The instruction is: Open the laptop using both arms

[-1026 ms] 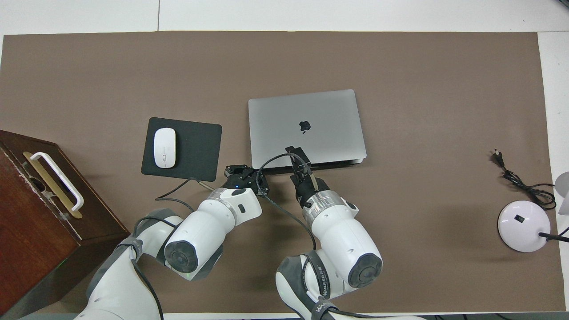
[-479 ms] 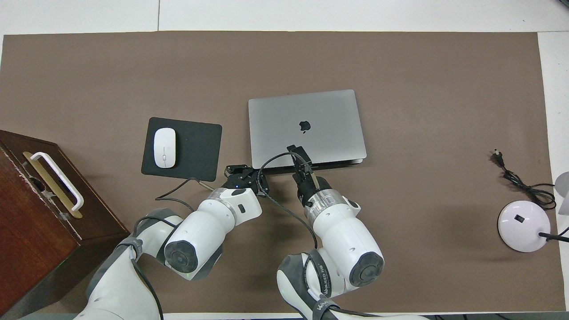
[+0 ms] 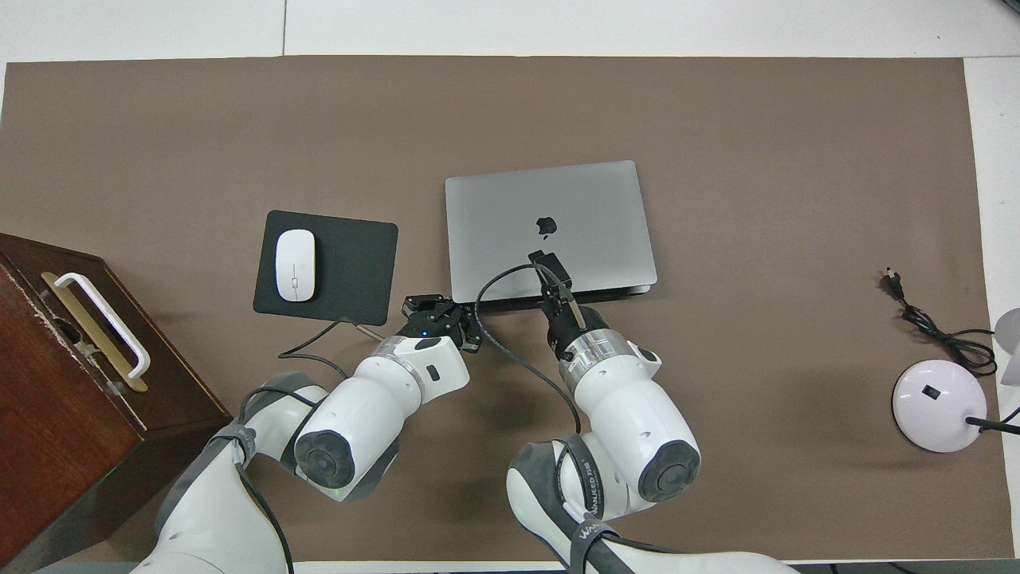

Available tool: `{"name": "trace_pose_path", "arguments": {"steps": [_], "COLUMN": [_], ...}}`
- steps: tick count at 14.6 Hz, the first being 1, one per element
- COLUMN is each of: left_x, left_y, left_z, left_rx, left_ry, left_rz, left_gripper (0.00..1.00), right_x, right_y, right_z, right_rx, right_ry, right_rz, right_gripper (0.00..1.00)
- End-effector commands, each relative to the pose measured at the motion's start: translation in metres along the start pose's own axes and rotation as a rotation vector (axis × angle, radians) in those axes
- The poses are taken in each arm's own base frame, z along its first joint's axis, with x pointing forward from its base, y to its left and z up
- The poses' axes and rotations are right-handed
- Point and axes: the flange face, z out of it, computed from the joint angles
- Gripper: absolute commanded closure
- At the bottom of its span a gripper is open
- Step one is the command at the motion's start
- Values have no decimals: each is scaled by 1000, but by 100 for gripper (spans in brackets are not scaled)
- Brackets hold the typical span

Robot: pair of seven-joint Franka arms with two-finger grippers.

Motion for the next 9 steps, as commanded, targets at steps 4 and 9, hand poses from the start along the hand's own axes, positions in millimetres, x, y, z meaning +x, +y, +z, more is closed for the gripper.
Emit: {"name": "trace_pose_path", "arguments": {"steps": [4,9], "left_x": [-11,-11], "left_y": [-15,-16], "left_z": [26,26], "left_rx": [15,14], "left_ry": [-29,-31], "left_rz": [5,14], "left_gripper": [100,100], "right_x": [7,27], "right_y": [-28,-60], "right_z": [10,14], "right_rx": [-64,-91], "right_ry": [-43,-62], "right_rz": [1,-9], "right_gripper": [0,0]}}
